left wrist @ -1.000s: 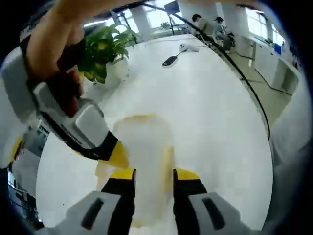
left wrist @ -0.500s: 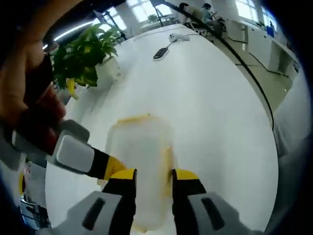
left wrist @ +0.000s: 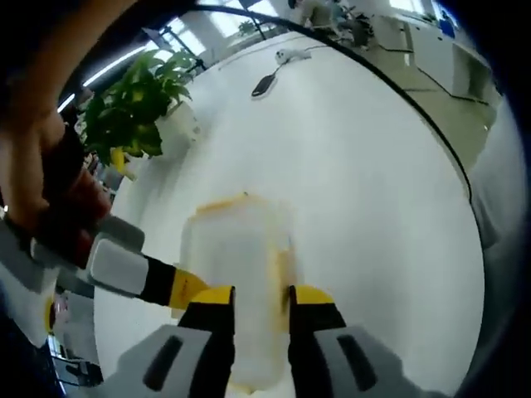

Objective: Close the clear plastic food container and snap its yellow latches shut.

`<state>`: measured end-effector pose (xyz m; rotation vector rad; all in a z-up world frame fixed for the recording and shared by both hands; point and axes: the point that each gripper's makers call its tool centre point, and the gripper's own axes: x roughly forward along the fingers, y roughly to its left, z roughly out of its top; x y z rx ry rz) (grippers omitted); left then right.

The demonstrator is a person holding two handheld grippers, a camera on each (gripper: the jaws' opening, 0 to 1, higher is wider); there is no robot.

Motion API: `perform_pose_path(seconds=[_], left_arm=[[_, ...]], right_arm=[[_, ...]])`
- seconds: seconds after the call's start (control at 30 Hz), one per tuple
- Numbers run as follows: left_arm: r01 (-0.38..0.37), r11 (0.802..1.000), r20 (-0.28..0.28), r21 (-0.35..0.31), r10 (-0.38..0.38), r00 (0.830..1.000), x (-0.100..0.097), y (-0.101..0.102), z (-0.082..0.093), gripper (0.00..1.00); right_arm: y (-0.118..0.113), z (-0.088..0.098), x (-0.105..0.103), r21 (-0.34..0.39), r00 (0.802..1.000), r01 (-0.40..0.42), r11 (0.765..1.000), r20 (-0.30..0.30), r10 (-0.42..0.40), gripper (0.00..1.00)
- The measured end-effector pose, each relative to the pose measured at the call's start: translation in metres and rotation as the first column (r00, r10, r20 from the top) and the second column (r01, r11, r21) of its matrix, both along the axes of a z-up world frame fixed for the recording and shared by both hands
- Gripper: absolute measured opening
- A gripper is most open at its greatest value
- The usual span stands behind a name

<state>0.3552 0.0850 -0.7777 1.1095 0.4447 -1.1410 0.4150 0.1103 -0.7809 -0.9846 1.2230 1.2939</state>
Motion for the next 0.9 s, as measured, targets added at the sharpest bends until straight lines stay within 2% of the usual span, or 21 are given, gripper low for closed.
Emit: perform_pose_path(seconds=[0.13, 0.23, 0.3, 0.4, 0.43, 0.5, 0.53, 0.6, 0.63, 0.8, 0.9], left_arm=[[0.0, 1.0, 0.009, -0.016, 0.001, 1.0, 0.0, 0.0, 0.0, 0.16], [-0.001, 1.0, 0.027, 0.014, 0.0, 1.0, -0.001, 0.0, -0.001, 0.16], [0.034, 0.999, 0.06, 0.032, -0.035, 0.998, -0.002, 0.0, -0.001, 0.16], [0.023, 1.0, 0.064, 0.01, -0.023, 0.998, -0.001, 0.0, -0.001, 0.14], [0.018, 0.999, 0.064, 0.027, -0.019, 0.998, -0.003, 0.008, -0.002, 0.14], [0.027, 0.999, 0.098, 0.046, -0.031, 0.995, 0.001, 0.01, 0.002, 0.15], [0.04, 0.998, 0.107, 0.042, -0.045, 0.993, 0.0, 0.006, -0.002, 0.15], [0.028, 0.999, 0.09, 0.024, -0.03, 0.995, 0.001, 0.004, -0.002, 0.15], [0.037, 0.999, 0.101, 0.031, -0.04, 0.994, 0.001, 0.003, -0.001, 0.16], [0.05, 0.998, 0.118, 0.023, -0.053, 0.992, 0.0, 0.004, -0.001, 0.16], [0.066, 0.997, 0.135, 0.031, -0.069, 0.988, -0.001, 0.003, -0.002, 0.16]], right_arm=[[0.0, 0.0, 0.0, -0.011, 1.0, -0.002, 1.0, 0.001, 0.002, 0.35], [0.0, 0.001, 0.0, -0.009, 1.0, 0.002, 1.0, -0.009, -0.002, 0.35], [0.0, 0.0, -0.001, -0.004, 1.0, 0.008, 1.0, -0.014, -0.008, 0.35], [0.001, 0.0, -0.001, -0.002, 1.0, 0.01, 1.0, -0.014, -0.01, 0.35], [0.0, 0.0, -0.001, -0.005, 1.0, 0.013, 1.0, -0.017, -0.013, 0.35], [0.0, 0.0, 0.0, -0.004, 1.0, 0.01, 1.0, -0.023, -0.01, 0.35], [-0.001, 0.0, 0.001, -0.001, 1.0, 0.013, 1.0, -0.027, -0.013, 0.35], [-0.001, -0.001, 0.003, 0.002, 0.999, 0.012, 1.0, -0.035, -0.012, 0.35], [-0.001, -0.001, 0.001, 0.003, 0.999, 0.008, 1.0, -0.04, -0.008, 0.35], [0.001, -0.002, 0.0, 0.044, 0.993, -0.001, 0.999, -0.12, 0.007, 0.35], [0.0, -0.005, 0.006, 0.054, 0.987, -0.013, 0.998, -0.159, 0.021, 0.34]])
